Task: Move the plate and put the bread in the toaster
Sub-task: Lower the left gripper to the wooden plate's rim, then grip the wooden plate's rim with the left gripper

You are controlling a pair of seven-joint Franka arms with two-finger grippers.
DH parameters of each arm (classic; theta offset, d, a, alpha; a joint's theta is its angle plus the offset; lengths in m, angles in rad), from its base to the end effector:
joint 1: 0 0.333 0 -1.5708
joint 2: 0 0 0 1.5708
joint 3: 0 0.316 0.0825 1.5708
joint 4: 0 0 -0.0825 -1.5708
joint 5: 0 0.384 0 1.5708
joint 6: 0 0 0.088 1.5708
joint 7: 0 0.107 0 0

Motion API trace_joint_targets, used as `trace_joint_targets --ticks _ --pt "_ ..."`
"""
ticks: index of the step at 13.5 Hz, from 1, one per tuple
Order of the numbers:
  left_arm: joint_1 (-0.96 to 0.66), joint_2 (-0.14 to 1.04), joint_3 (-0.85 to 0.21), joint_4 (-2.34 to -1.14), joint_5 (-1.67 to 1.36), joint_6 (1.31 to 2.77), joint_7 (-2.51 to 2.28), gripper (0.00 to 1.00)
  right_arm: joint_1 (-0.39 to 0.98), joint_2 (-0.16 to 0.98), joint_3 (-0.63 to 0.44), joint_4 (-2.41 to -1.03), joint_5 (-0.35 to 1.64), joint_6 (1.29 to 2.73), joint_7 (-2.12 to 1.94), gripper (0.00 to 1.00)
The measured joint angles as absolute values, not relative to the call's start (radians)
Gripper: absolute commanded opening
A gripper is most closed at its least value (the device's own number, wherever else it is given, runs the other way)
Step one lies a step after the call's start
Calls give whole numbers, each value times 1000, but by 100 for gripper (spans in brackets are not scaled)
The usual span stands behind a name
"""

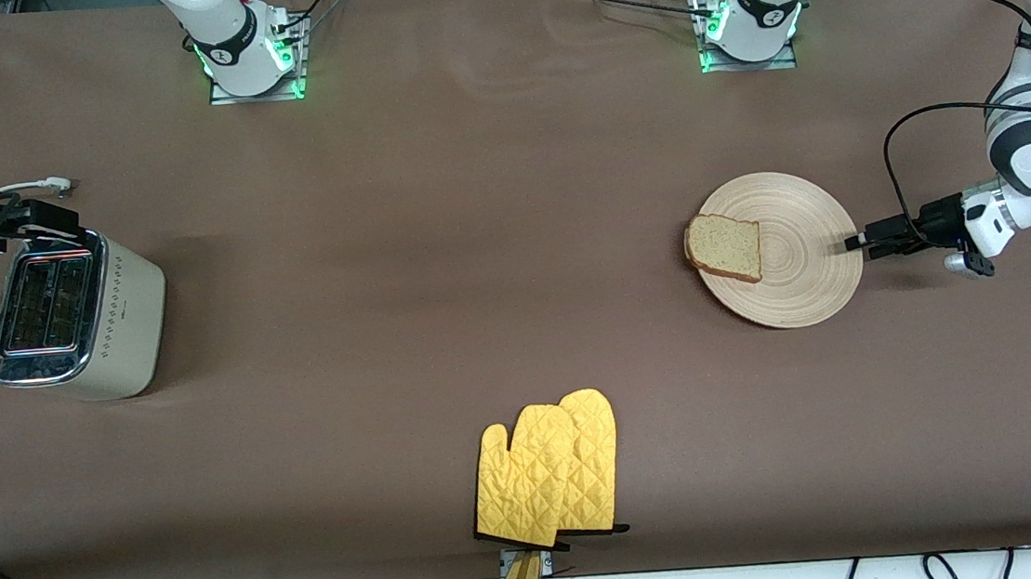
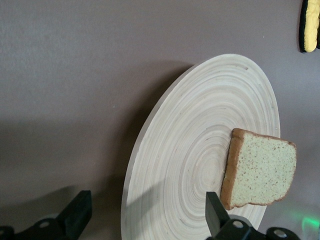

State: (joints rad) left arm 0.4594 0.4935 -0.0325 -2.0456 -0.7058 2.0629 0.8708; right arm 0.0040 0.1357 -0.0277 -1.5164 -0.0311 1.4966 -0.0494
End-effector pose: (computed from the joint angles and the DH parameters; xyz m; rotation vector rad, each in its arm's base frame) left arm 0.5128 0.1953 0.1749 2.4347 0.0641 -0.0445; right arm 0.5841 -0.0163 0.5667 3.1026 0.0400 -0.2435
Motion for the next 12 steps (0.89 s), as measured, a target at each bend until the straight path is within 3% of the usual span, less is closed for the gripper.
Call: trace_joint_targets --ticks 5,12 --pt "489 502 -33 -2052 -774 1962 876 100 4 136 -28 -1516 -31 1497 -49 100" --pt "492 530 -33 -2070 -826 1947 928 100 4 136 -28 -1516 -31 1497 -49 100"
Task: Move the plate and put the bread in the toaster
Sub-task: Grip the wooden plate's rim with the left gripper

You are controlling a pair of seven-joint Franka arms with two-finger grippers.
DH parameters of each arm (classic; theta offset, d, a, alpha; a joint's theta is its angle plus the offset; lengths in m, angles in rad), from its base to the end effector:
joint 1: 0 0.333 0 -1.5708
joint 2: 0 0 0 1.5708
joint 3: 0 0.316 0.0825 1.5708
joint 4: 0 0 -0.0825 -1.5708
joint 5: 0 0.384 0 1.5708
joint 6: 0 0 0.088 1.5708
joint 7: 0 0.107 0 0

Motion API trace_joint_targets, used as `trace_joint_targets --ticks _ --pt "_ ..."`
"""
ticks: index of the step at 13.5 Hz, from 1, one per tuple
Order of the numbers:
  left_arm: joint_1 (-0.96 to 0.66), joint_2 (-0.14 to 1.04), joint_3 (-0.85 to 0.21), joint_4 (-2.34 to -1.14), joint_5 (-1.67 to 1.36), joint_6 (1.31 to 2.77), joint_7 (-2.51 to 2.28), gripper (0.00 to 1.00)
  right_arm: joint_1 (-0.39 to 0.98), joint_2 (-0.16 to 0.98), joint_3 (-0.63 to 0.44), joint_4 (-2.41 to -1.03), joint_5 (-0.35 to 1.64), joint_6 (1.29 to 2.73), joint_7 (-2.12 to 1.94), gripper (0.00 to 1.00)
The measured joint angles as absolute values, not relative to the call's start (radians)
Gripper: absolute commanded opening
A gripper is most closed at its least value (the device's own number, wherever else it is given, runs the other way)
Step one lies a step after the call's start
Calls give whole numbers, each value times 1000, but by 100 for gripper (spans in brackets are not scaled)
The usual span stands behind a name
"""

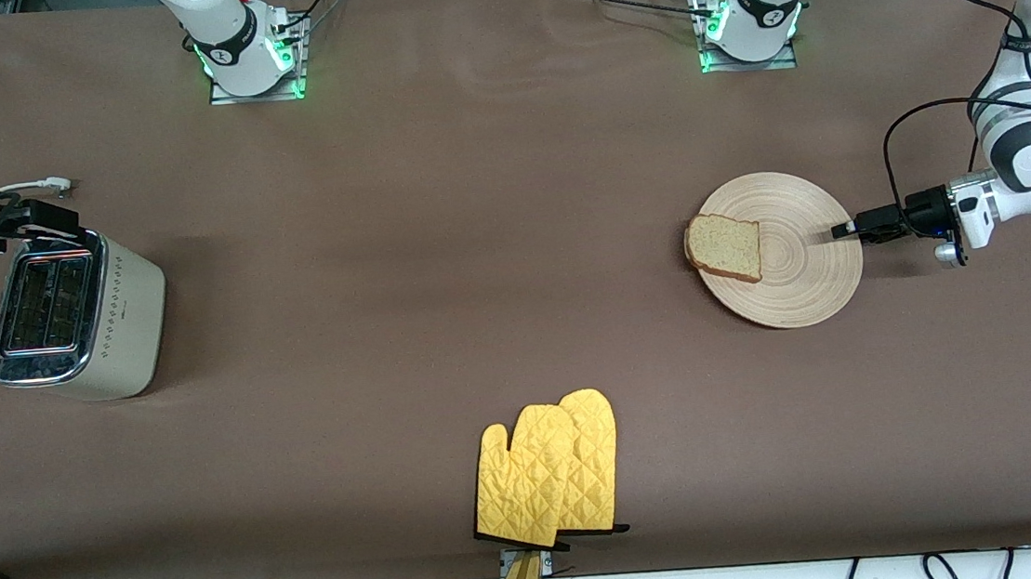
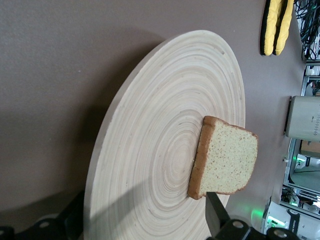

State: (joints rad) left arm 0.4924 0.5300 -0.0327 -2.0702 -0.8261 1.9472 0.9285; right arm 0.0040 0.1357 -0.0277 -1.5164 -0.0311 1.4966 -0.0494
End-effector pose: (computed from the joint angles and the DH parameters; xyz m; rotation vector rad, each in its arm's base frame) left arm 0.4911 0.1873 0.1510 2.2476 0.1275 -0.0646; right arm 0.5841 -0.0163 0.5667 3.1026 0.0400 -0.2435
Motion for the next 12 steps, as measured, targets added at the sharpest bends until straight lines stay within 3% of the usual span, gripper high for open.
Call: trace_joint_targets --ticks 2,7,12 --pt "493 533 -33 -2075 -843 1945 929 98 4 136 -28 -1516 -31 1497 -49 100" --pt "494 538 -33 -2093 -864 1945 932 70 4 136 -28 -1516 -31 1497 -49 100" --pt "494 552 -33 -2094 -864 1946 963 33 2 136 -28 -1516 -31 1497 -49 100"
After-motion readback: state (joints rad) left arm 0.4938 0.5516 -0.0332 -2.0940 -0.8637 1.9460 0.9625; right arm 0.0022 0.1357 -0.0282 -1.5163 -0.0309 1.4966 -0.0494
